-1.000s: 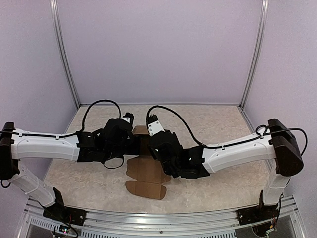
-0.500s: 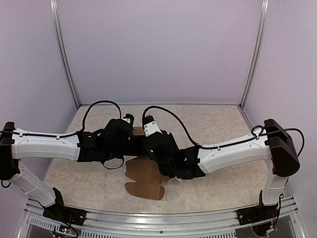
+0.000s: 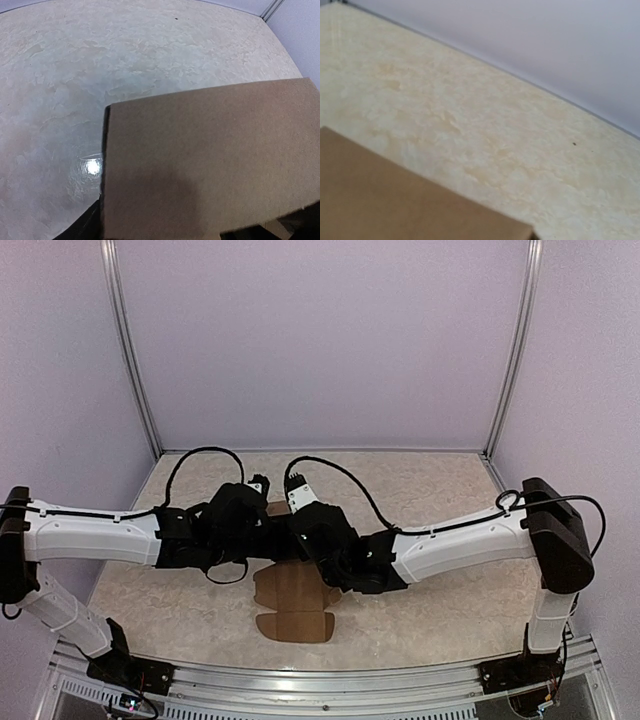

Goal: Fold the paper box

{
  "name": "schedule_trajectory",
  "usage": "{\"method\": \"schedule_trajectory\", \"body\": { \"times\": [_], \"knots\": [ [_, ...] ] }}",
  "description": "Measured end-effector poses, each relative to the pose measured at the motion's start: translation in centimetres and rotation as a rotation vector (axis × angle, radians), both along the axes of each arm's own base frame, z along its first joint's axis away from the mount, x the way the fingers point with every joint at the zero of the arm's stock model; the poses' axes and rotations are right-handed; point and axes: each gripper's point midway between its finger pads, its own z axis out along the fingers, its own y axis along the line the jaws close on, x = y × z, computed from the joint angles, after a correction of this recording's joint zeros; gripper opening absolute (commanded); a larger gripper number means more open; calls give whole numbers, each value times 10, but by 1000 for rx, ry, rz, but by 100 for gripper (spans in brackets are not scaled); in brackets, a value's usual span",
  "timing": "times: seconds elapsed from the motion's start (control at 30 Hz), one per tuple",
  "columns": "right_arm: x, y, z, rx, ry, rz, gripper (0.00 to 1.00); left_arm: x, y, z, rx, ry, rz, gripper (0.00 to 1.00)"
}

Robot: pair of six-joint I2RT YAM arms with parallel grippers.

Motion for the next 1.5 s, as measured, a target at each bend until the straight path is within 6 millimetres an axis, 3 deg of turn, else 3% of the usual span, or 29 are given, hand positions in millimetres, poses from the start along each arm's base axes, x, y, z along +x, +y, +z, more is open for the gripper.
{"method": "schedule_trajectory", "body": {
  "times": [0.17, 0.4, 0.53, 0.7, 1.07, 1.17, 1.37, 1.5],
  "knots": [
    [20, -13, -28, -13, 51, 28, 0, -9, 19, -3, 2, 19, -19, 88],
    [38, -12, -56, 32, 84, 131, 0, -24, 26, 32, -42, -32, -105, 91],
    [34, -3, -65, 74, 86, 245, 0, -25, 37, 46, -50, -68, -119, 95],
    [24, 14, -64, 177, 62, 409, 0, -22, 48, 49, -35, -97, -118, 99],
    [6, 30, -74, 310, 27, 619, 0, -16, 44, 55, -74, -152, -152, 99],
    [1, 31, -79, 332, 13, 649, 0, -13, 39, 48, -63, -145, -159, 99],
    [-2, 31, -100, 333, 31, 663, 0, -8, 28, 14, 17, -87, -170, 98],
    [-3, 32, -101, 345, 28, 666, 3, -7, 21, -3, 51, -59, -174, 96]
  ]
}}
